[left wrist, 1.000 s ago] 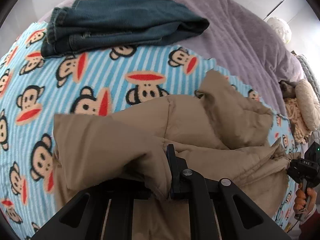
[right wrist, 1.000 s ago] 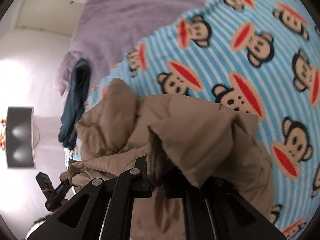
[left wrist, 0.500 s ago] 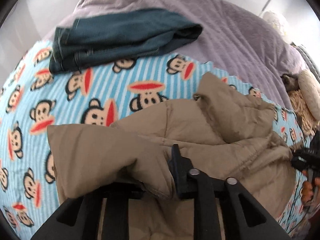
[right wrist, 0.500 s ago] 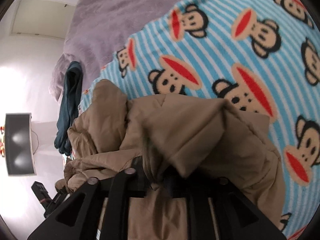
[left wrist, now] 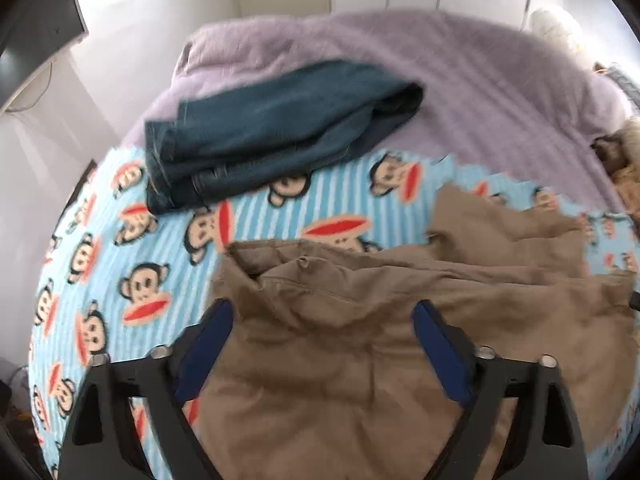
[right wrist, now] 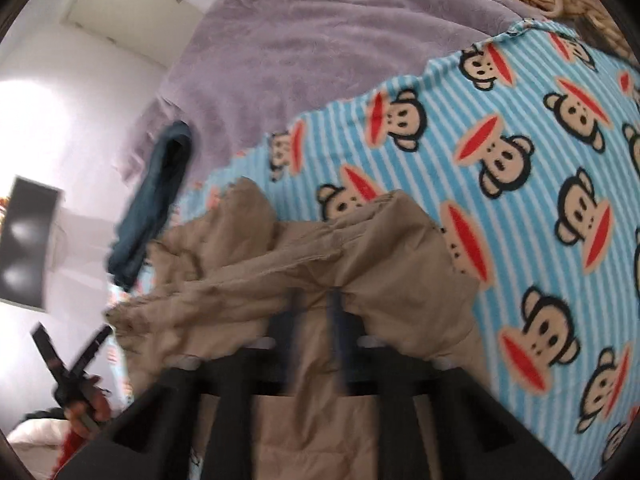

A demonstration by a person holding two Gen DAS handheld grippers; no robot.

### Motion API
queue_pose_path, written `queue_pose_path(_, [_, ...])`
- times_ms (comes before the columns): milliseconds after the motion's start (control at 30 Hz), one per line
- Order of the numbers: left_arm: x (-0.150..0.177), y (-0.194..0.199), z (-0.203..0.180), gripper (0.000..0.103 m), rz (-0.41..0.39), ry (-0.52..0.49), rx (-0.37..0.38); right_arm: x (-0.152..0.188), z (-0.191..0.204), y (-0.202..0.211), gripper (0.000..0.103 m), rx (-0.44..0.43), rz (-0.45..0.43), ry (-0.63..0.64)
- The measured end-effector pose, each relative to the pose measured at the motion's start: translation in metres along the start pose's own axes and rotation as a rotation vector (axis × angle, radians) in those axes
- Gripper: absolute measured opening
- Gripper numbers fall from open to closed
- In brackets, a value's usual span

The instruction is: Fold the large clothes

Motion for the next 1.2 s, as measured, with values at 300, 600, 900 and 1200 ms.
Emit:
queue_pose_path(300, [0.007,-0.071,0.008,0.074,0.065,0.066,-0.067,-0.012,-0.03,-0.065,0.004,0.089,-0.016,-0.105])
queue_pose_path(600, [-0.006,-0.087,0.025,0.082,0.098,0.132,-0.013,-0.027,-0.038,-0.081,0.002,0.116,-0.009,-0.137])
queue_pose_path(900, [0.01,-0.033,0.064,0.082,0.063,0.228,-0.034,-0.009,-0.031,-0.026,0.026,0.067,-0.087,-0.164])
queue_pose_path(1200, [0.071,0.021,0.062,0.103,0.07,0.192,0.017,0.066,-0.007,0.031,0.066,-0.024,-0.099,-0.105])
Point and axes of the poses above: each gripper's, at about its wrist camera, not at the fingertips, and y roughly against the way its jaws point, z to its left, x to its underside, the point moved 2 cm from there along -y, roughly the way its jaws point, and after that the axes turned 2 degrees about z, right-handed, at the moved point
